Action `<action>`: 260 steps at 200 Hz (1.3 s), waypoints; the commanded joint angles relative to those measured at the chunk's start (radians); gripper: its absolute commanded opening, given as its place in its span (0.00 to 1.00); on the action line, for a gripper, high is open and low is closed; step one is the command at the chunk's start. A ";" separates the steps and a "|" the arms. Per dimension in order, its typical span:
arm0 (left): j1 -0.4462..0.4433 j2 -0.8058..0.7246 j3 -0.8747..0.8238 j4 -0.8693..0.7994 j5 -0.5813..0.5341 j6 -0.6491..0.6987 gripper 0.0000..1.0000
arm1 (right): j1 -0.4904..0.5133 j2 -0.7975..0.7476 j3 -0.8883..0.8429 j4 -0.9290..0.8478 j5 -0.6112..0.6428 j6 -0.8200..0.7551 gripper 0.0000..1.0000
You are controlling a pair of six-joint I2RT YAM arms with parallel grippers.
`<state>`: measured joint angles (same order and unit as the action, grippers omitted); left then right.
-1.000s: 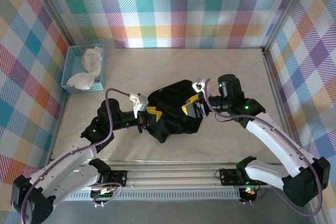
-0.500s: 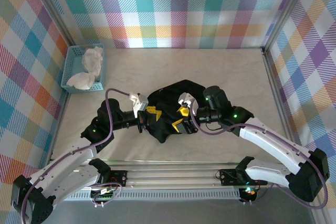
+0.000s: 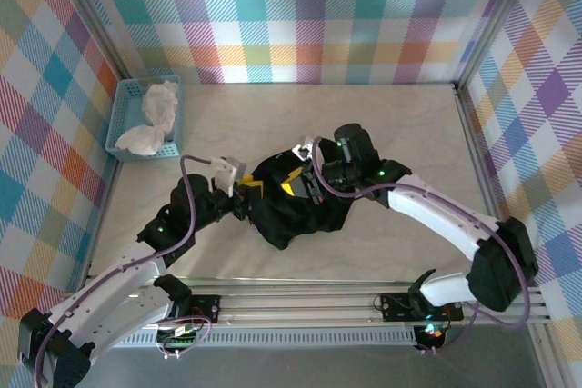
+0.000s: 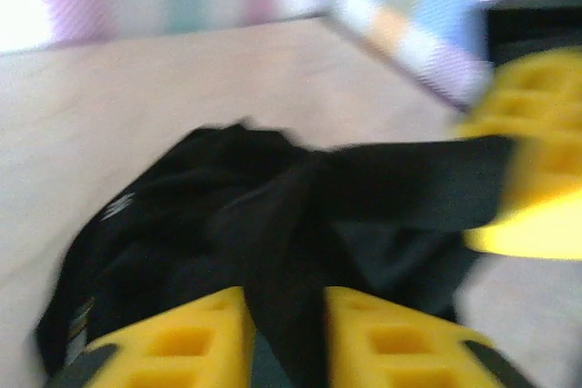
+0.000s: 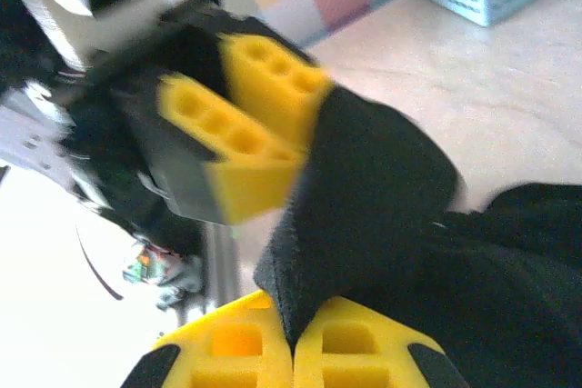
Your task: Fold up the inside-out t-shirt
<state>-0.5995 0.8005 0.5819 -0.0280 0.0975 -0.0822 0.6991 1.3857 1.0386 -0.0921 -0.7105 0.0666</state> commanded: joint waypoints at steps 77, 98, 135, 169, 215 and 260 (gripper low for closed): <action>-0.020 -0.043 0.085 -0.422 -0.155 -0.299 0.52 | -0.004 0.279 0.101 0.321 -0.065 0.481 0.00; -0.041 -0.026 0.046 -0.319 -0.020 -0.289 0.53 | -0.009 0.299 0.126 0.299 -0.061 0.501 0.00; -0.067 0.138 0.089 -0.266 0.002 -0.198 0.54 | -0.021 0.285 0.133 0.235 -0.043 0.474 0.00; -0.083 0.266 0.140 -0.218 -0.013 -0.167 0.53 | -0.035 0.258 0.115 0.204 -0.030 0.462 0.00; -0.086 0.250 0.127 -0.219 -0.106 -0.183 0.06 | -0.058 0.217 0.110 0.094 0.015 0.384 0.00; -0.084 0.011 0.029 -0.144 -0.085 -0.240 0.00 | -0.057 0.172 0.163 -0.107 0.123 0.209 0.00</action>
<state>-0.6739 0.9428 0.6624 -0.2440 0.0135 -0.2844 0.6460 1.6028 1.1545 -0.0635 -0.6487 0.4053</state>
